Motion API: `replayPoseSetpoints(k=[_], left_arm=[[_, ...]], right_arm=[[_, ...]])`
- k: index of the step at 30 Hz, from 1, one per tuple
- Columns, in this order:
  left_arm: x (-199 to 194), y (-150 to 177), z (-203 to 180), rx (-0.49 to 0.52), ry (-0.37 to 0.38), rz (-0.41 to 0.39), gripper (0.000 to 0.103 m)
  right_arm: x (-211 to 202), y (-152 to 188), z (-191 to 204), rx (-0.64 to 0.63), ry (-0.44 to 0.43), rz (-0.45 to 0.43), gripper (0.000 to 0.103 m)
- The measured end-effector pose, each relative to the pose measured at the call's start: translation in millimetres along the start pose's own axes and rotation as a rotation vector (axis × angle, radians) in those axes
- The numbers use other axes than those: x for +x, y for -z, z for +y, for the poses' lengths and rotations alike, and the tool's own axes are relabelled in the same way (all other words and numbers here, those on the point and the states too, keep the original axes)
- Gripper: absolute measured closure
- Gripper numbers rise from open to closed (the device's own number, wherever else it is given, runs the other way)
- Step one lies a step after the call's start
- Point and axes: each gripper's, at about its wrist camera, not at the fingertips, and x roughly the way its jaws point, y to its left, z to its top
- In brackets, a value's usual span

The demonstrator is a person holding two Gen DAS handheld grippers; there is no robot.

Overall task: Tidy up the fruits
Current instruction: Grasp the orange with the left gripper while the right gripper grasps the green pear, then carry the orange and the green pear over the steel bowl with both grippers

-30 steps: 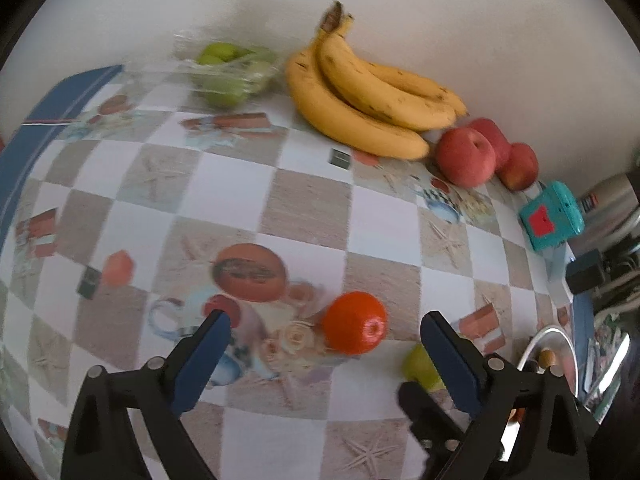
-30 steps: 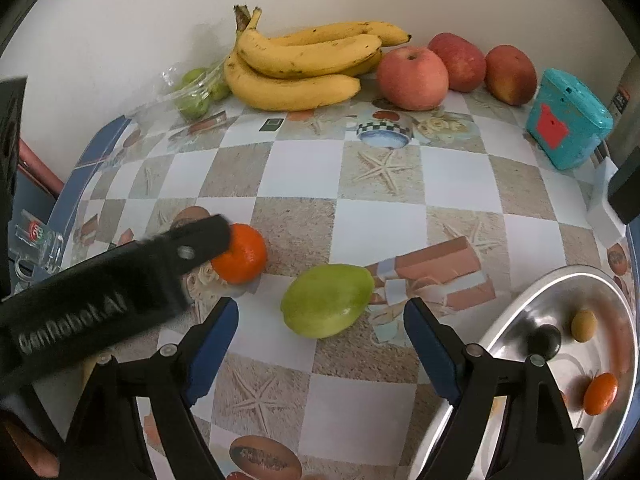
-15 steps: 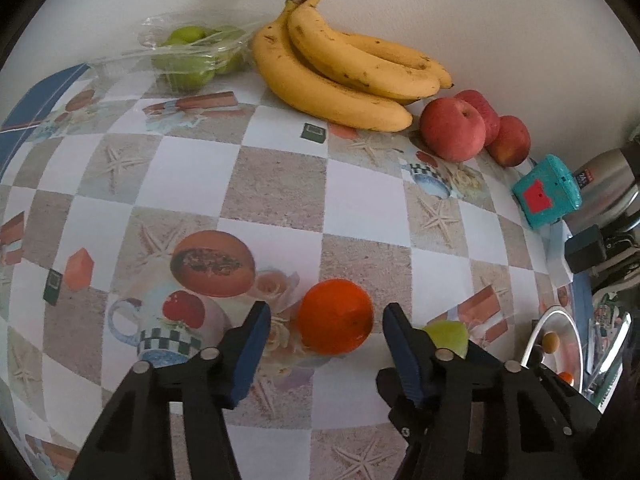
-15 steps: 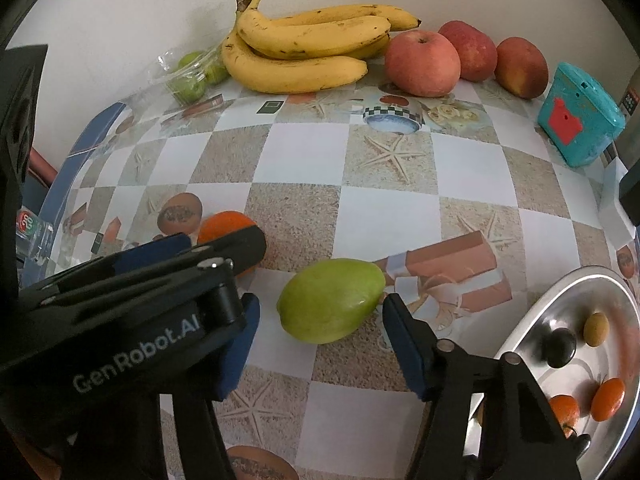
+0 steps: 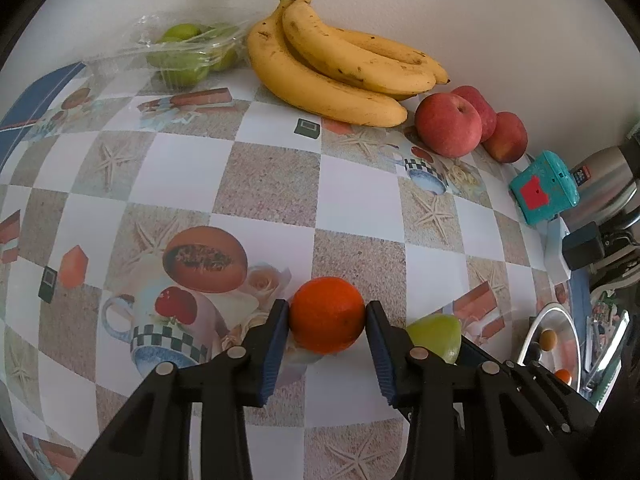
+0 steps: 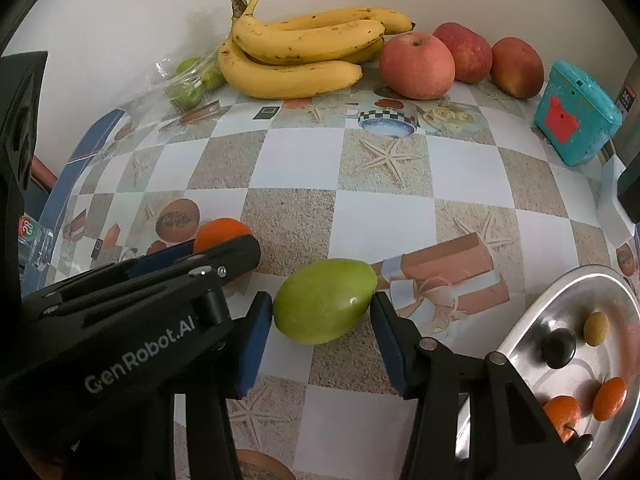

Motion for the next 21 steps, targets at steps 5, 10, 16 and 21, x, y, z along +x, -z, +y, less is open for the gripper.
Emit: replayPoseSetpoints(k=[5, 10, 16, 21], left_arm=[[-3.6, 0.0, 3.9, -0.014, -0.009, 0.004, 0.061], [-11.2, -0.6, 6.7, -0.024, -0.022, -0.004, 0.061], [-20.1, 1.8, 7.2, -0.03, -0.043, -0.004, 0.061], [-27.2, 7.9, 9.3, -0.05, -0.053, 0.002, 0.062]], right_arm=[[0.6, 0.7, -1.1, 0.009, -0.006, -0.004, 0.051], [-1.0, 1.6, 0.4, 0.002, 0.002, -0.002, 0.051], [-6.6, 4.3, 0.7, 0.002, 0.014, -0.004, 0.051], [-14.5, 8.9, 4.1, -0.004, 0.017, -0.009, 0.051]])
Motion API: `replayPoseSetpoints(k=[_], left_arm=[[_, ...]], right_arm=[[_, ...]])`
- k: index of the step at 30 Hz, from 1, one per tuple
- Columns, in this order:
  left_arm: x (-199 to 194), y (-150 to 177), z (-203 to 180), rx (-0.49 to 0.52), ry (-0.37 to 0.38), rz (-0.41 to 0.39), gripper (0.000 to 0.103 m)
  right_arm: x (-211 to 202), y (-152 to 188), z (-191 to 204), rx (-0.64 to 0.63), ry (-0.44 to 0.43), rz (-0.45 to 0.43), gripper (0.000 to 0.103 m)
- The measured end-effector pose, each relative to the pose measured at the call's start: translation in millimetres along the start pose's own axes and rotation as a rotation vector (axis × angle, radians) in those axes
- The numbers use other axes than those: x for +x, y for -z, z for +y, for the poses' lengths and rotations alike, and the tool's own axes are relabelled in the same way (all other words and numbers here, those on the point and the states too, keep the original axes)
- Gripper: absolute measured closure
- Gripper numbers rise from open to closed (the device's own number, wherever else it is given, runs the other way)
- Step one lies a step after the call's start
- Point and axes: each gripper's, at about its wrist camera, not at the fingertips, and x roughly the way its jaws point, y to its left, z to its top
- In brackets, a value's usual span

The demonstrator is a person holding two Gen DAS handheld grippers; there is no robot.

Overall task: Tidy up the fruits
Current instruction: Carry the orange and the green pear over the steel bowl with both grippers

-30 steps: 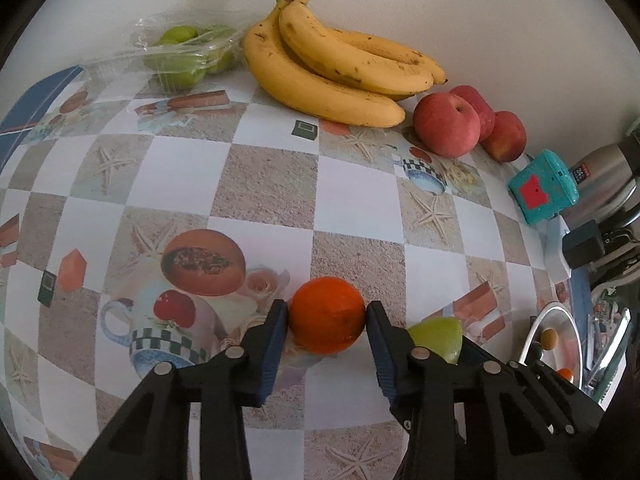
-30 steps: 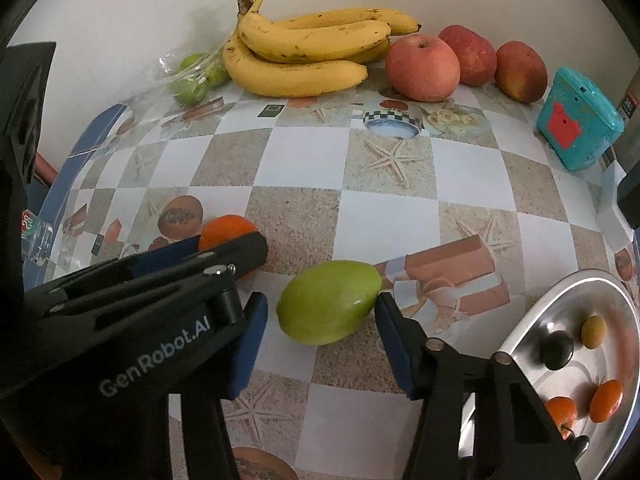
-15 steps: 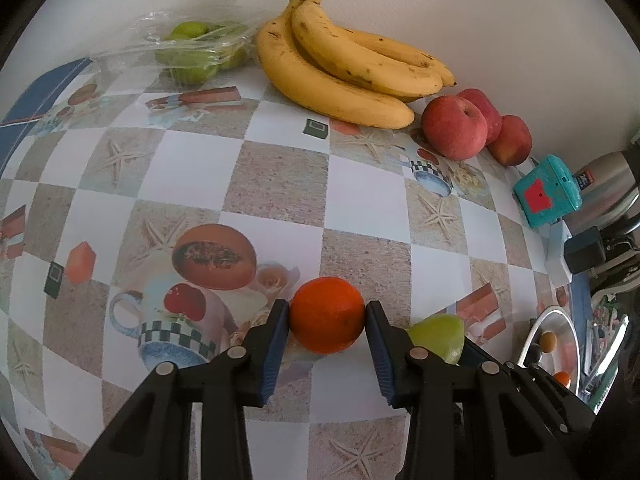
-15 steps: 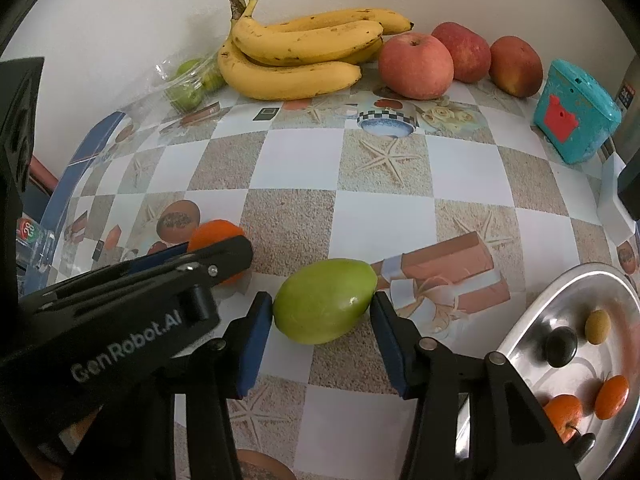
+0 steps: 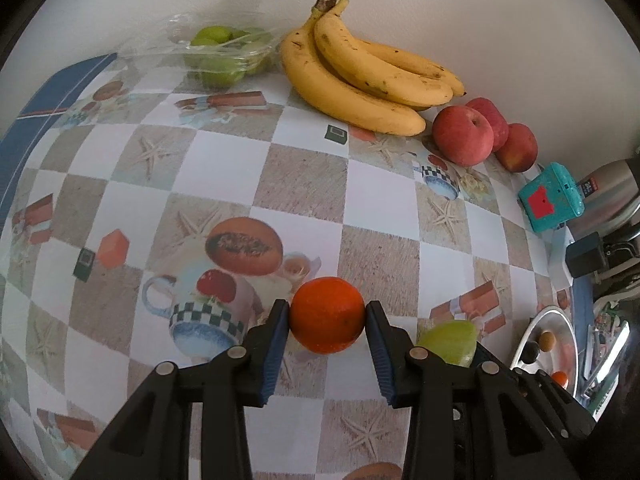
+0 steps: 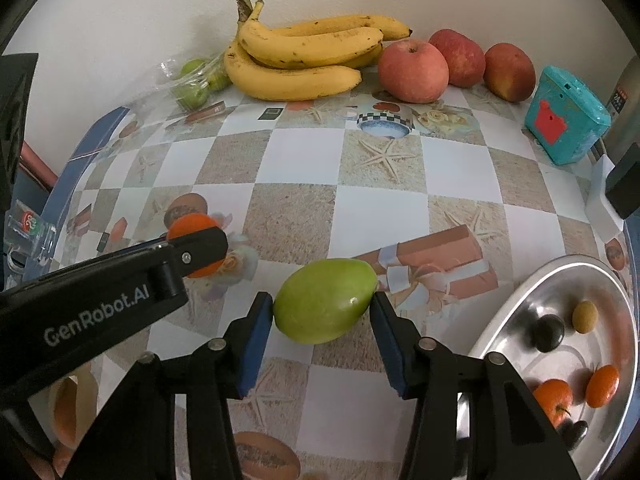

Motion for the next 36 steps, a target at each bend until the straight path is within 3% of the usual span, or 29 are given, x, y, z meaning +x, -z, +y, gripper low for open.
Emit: replayPoseSetpoints(k=[23, 36], left_arm=[[-67.5, 53.0, 8.9, -0.016, -0.034, -0.075, 0.062], [-92.4, 84.2, -11.6, 0.03, -0.025, -0.106, 0.062]], right_arm=[[-68.0, 51.5, -2.6, 0.057, -0.016, -0.057, 0.051], [-94.0, 82.8, -13.7, 0.092, 0.018, -0.067, 0.051]])
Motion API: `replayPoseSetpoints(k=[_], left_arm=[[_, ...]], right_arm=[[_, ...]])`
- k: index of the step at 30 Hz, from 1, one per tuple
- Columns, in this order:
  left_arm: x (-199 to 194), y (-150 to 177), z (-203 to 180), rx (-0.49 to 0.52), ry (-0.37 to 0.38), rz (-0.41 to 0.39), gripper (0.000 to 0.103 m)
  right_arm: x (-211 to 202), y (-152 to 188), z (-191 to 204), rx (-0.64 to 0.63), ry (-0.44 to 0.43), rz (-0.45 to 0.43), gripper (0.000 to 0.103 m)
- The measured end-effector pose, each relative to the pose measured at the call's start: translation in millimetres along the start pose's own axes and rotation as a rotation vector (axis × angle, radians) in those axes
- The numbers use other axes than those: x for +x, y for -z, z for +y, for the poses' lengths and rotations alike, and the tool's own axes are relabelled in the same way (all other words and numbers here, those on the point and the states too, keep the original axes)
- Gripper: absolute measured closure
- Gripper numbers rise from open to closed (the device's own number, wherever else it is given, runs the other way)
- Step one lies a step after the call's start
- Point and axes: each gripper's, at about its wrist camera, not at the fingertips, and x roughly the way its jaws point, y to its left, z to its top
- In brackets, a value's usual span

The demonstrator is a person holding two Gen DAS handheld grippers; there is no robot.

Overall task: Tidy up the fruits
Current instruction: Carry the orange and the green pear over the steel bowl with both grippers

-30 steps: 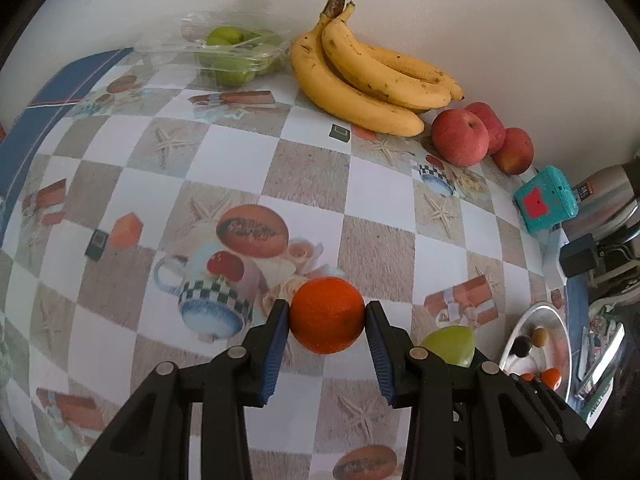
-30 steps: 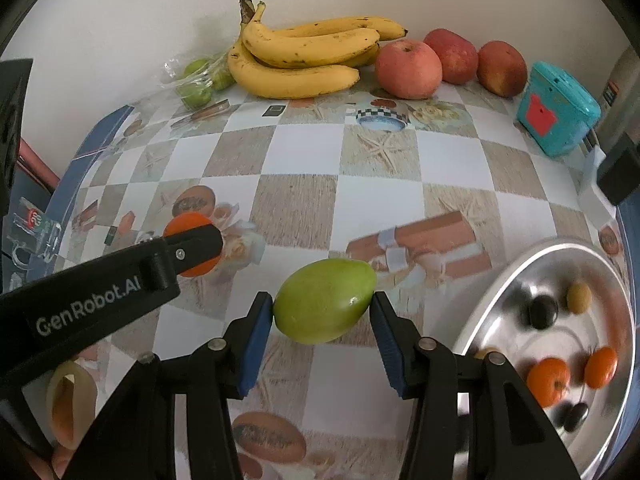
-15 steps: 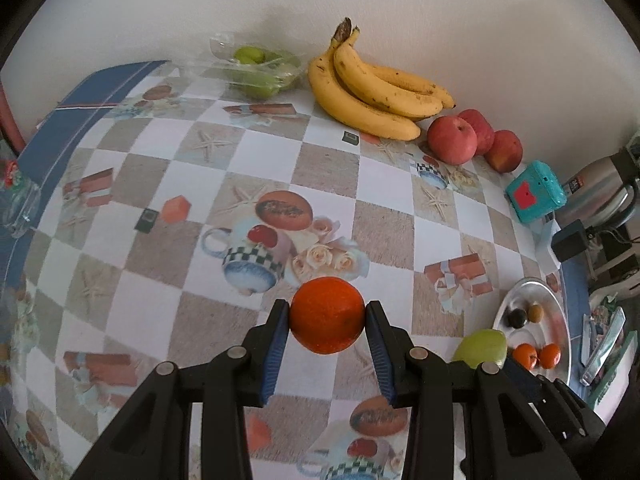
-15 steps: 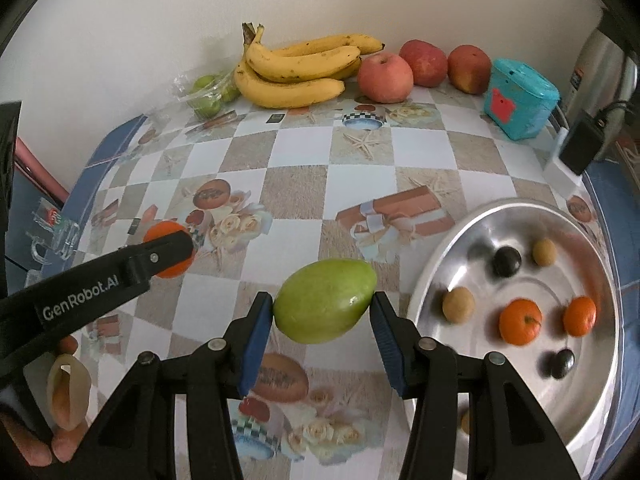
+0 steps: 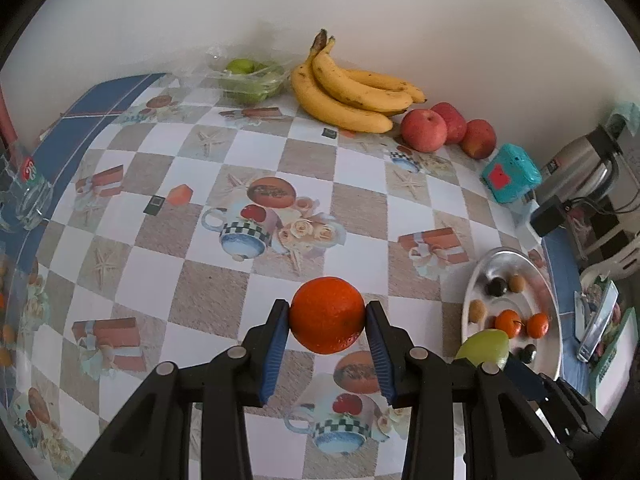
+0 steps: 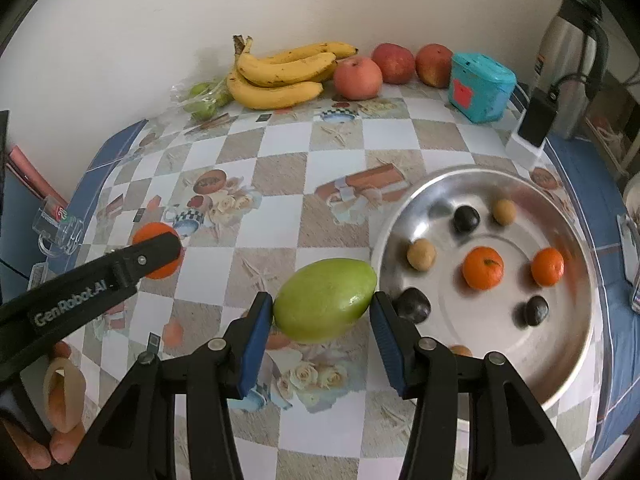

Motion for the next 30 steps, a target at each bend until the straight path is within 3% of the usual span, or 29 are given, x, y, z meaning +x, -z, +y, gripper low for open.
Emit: replayPoseSetpoints(k=[9, 18, 30], left_arm=[[2.5, 7.0, -24.4, 0.042, 0.039, 0.023, 0.062], [7.4, 27.6, -87.2, 0.201, 0.137, 0.064, 0.062], [16.8, 59.7, -148.3, 0.377, 0.219, 0.102, 0.062]], right_arm=[[-1.0, -1.1, -38.9, 0.103, 0.045, 0.014, 0.051], [-17.4, 1.6, -93.9, 0.248, 0.124, -0.01, 0.051], [-38.8, 12.8, -127.2, 0.332, 0.153, -0.053, 0.051]])
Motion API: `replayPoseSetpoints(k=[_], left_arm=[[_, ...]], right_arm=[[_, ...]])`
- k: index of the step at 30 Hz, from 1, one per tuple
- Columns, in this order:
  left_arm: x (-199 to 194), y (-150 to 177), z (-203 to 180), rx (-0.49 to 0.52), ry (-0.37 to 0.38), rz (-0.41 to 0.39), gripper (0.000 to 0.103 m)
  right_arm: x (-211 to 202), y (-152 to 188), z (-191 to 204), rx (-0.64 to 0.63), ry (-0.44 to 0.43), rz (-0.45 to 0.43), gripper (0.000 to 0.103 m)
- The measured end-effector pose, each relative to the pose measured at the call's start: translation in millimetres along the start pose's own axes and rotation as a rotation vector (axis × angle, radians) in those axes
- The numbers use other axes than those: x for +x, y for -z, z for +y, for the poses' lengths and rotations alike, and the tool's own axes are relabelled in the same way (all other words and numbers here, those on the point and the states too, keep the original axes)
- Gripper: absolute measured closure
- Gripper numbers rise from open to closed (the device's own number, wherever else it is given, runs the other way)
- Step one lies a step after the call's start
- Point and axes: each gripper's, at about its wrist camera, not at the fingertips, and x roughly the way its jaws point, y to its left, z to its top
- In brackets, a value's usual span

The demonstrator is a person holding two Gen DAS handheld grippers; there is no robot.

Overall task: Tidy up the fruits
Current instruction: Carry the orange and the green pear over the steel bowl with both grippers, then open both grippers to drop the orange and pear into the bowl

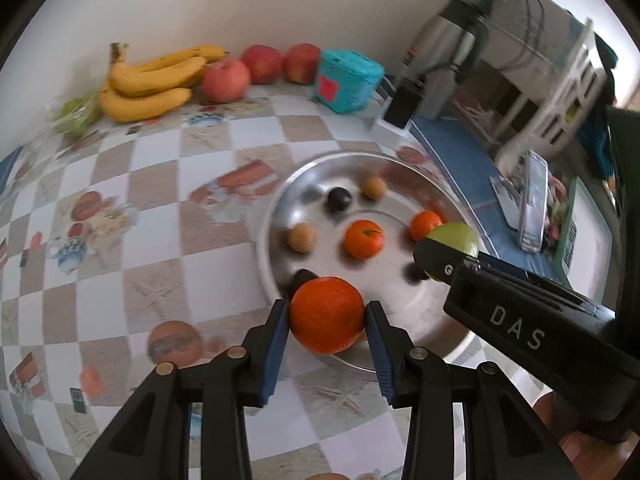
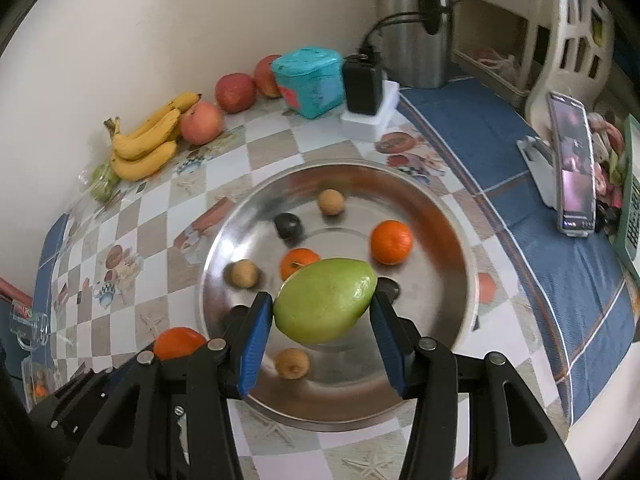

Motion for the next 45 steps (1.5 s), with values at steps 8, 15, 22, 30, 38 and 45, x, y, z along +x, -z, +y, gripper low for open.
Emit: replayPoseSetpoints(k=[8, 15, 22, 30, 38, 45], left_arm=[[18.1, 6.0, -21.8, 0.06, 0.005, 0.037, 0.062], [29.4, 8.1, -23.1, 0.066, -0.017, 0.06, 0.061], [35.8, 8.6, -22.4, 0.063, -0.034, 0.074, 0.061], [40.8, 9.6, -24.1, 0.07, -0.045, 0.091, 0.061], [41.4, 9.3, -24.8, 0.074, -0.044, 0.096, 0.061], [41.3, 9.0, -25.1, 0.072, -0.036, 0.099, 0.059]], right_arm=[[8.4, 6.2, -21.9, 0.042, 0.022, 0.041, 0.051], [17.7, 10.8, -19.1, 0.028, 0.018, 0.083, 0.05], [33.2, 16.4, -17.0, 0.02, 0.026, 0.144, 0.05], [41.7, 19.7, -15.0, 0.011, 0.029, 0.181, 0.05], [43.5, 19.9, -14.0, 0.012, 0.025, 0.183, 0.05], [42.4, 20.1, -12.3, 0.013, 0.022, 0.178, 0.05]])
